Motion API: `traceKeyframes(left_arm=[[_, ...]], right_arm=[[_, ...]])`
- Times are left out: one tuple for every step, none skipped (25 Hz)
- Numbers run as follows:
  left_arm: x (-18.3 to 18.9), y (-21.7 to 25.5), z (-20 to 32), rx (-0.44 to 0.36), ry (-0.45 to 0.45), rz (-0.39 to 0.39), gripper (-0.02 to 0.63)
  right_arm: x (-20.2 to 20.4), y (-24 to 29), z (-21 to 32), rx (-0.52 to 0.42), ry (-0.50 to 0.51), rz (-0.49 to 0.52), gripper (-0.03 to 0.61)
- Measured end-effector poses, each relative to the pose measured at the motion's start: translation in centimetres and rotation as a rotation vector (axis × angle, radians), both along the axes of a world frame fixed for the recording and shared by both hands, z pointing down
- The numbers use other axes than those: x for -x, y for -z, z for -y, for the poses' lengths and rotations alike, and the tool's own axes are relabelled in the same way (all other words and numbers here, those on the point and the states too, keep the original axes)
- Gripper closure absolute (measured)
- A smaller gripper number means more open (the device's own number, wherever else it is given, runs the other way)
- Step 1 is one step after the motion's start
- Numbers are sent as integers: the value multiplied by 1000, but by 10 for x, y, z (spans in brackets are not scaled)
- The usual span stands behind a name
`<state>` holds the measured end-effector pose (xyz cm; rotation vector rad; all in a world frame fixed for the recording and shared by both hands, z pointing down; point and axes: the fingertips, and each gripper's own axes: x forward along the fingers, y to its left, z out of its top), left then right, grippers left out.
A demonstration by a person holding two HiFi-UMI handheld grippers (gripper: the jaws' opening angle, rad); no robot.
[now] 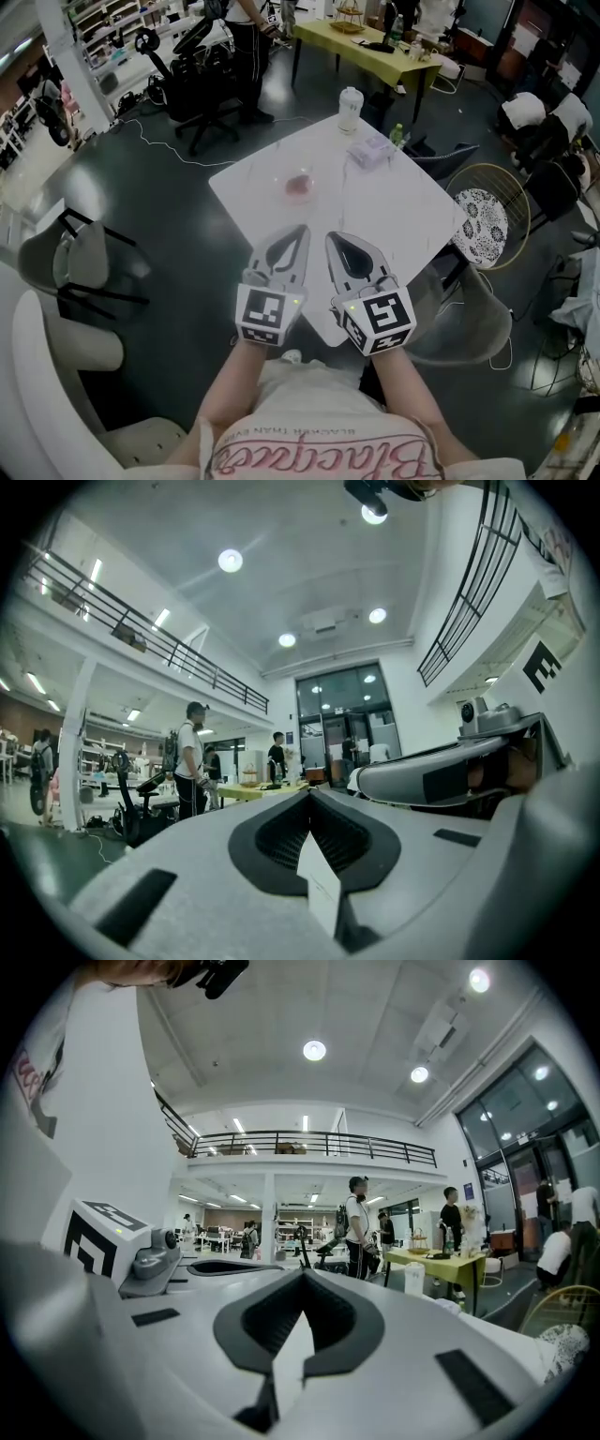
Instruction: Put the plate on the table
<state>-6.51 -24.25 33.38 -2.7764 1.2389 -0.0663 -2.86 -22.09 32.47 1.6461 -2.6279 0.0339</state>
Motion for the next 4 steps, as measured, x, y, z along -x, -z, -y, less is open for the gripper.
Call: traceKeyframes(left_arm=[[2, 0, 1, -3, 2, 1, 609], [3, 1, 2, -5, 4, 2, 609], [6, 2, 3, -7, 6, 2, 609], [8, 2, 4, -9, 9, 1, 609]], right_arm=[[2, 0, 1, 0, 2, 0, 577], [3, 0, 2, 1, 4, -2, 577], [5, 0, 3, 3, 5, -4, 577], [7, -1, 4, 4, 6, -6, 577]])
